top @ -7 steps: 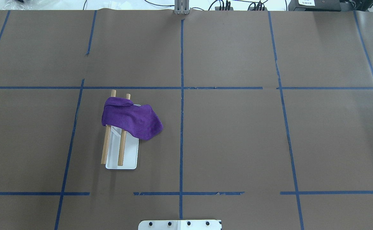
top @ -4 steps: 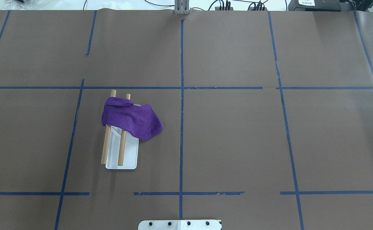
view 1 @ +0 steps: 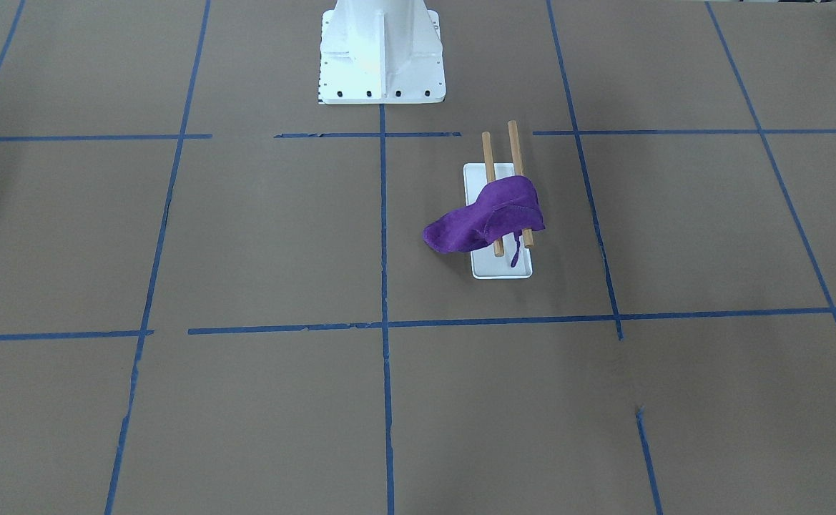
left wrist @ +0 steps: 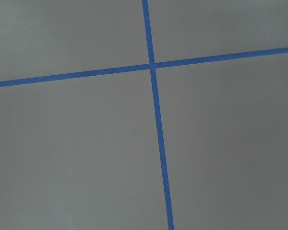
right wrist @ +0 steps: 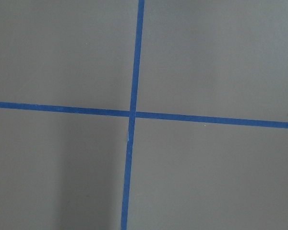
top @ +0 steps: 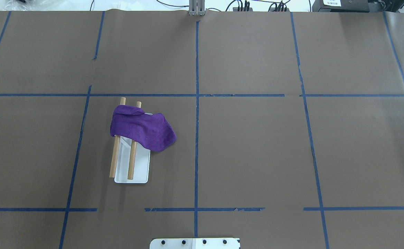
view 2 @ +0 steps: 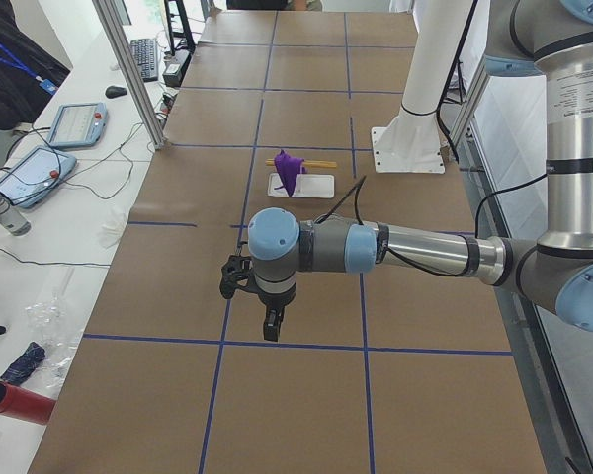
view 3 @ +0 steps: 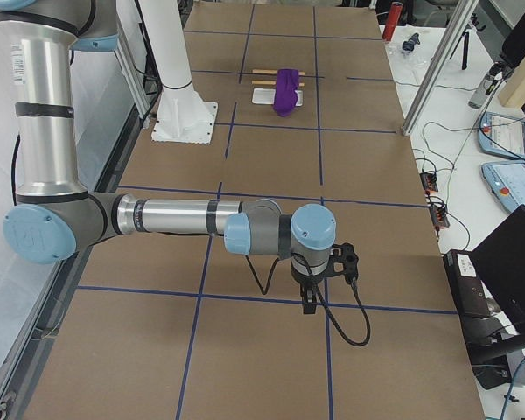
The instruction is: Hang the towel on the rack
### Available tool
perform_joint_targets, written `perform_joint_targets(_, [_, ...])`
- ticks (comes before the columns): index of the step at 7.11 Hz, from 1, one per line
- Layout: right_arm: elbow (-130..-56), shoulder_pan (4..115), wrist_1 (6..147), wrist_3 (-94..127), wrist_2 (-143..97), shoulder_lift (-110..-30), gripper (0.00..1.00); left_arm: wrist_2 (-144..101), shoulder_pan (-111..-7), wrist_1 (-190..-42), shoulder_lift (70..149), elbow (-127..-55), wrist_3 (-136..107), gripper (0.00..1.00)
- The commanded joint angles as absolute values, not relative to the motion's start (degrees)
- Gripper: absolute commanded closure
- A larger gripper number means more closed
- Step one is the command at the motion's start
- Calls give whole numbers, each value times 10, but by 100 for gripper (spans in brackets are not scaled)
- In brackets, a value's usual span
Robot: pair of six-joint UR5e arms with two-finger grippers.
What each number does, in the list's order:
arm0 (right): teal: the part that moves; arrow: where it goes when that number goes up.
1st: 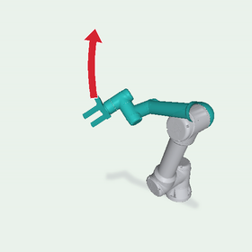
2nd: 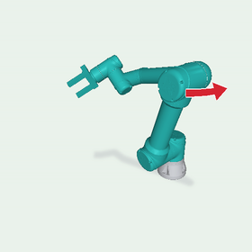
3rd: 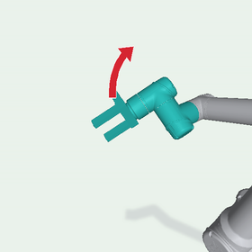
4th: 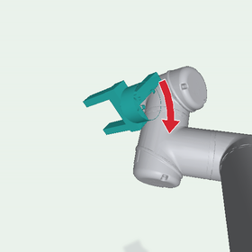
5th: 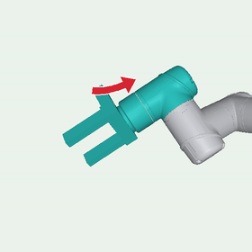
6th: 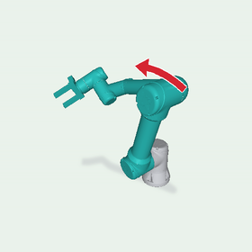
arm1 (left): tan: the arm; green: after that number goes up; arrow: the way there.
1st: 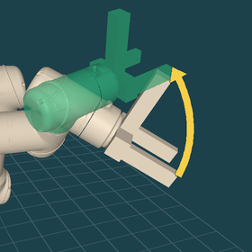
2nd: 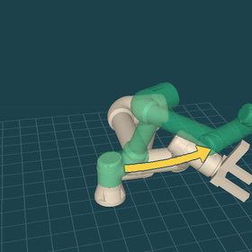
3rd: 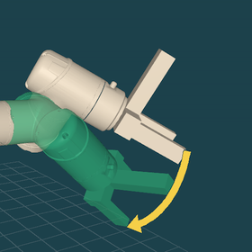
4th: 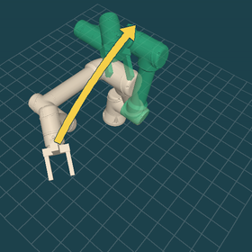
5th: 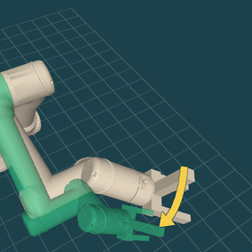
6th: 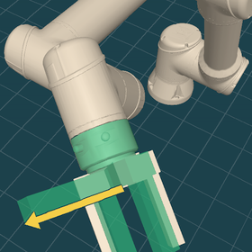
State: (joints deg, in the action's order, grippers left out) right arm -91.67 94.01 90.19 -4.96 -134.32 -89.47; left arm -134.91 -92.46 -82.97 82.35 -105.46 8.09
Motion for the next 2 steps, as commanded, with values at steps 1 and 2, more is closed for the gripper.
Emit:
perform_joint_targets(1, [-916, 940, 901, -49, -1344, -895, 0, -1350, -925, -830, 824, -1055, 81, 0])
perform_joint_targets(2, [-916, 940, 901, -49, -1344, -896, 0, -1350, -925, -830, 824, -1055, 81, 0])
